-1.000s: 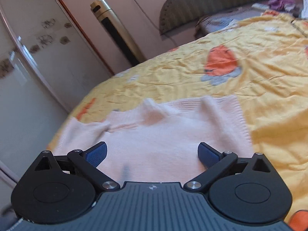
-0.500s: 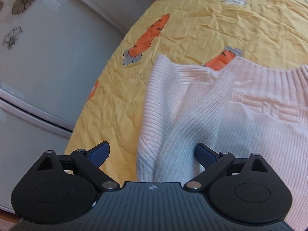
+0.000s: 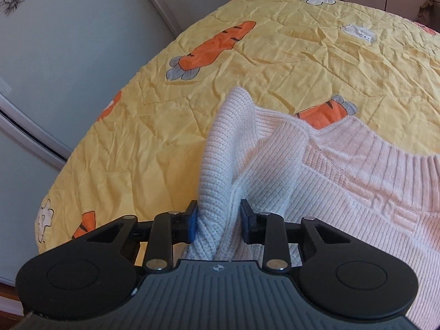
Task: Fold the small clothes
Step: 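Hold the hem with the left gripper while the right gripper grasps the sweater edge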
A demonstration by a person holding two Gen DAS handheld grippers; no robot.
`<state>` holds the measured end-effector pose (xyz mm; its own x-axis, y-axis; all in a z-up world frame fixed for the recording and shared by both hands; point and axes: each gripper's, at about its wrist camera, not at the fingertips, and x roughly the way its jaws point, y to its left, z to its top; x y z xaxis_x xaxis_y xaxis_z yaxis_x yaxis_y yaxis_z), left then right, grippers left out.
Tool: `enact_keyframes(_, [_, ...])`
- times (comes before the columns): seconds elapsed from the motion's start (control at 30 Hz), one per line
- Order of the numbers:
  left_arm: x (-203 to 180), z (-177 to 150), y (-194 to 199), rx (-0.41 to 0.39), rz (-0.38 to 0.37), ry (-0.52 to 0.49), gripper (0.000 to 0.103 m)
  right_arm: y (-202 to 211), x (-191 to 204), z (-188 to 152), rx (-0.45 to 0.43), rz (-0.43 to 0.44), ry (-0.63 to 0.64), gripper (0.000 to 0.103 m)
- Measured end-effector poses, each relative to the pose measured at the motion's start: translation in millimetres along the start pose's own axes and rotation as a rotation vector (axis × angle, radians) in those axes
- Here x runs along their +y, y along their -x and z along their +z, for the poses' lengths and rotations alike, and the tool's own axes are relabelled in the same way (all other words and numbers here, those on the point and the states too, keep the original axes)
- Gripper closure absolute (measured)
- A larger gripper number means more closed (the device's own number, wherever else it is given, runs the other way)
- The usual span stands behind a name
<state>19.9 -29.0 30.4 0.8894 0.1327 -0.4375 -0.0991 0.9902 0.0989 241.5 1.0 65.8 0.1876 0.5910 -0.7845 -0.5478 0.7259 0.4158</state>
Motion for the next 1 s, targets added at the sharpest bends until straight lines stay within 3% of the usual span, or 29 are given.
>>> enact_keyframes(0.17, [-9.4,9.2,12.8,-0.039,-0.018,-0.052,0.069,27.6,-12.4,-9.8,-0.092,0.071,-0.054,0.074])
enact_keyframes(0.3, [-27.9,24.8,25.6,-0.082,-0.073,-0.096,0.069,63.6,-31.8,-18.6,-0.162,0.134,-0.093,0.074])
enact_keyframes(0.4, [-48.5,35.8,31.9,-0.087,-0.148,-0.111,0.069,94.6,-54.7,-31.2,-0.210,0.170,-0.133,0.074])
enact_keyframes(0.53, [-86.2,41.9,35.8,-0.082,-0.267,-0.133,0.069,142.2,-88.0,-54.9,-0.256,0.147,-0.139,0.074])
enact_keyframes(0.6, [-107.1,41.0,39.5,-0.089,-0.334,-0.160,0.075,164.0,-104.7,-70.7,-0.274,0.119,-0.144,0.074])
enact_keyframes(0.77, [-159.5,26.6,41.1,-0.075,-0.475,-0.267,0.076,196.7,-151.9,-121.3,-0.301,0.118,-0.211,0.074])
enact_keyframes(0.9, [-154.8,24.1,39.8,-0.028,-0.576,-0.237,0.076,190.1,-190.1,-154.5,-0.307,0.131,-0.324,0.074])
enact_keyframes(1.0, [-118.6,28.1,32.2,0.074,-0.642,-0.071,0.075,177.3,-206.7,-168.7,-0.332,0.203,-0.390,0.074])
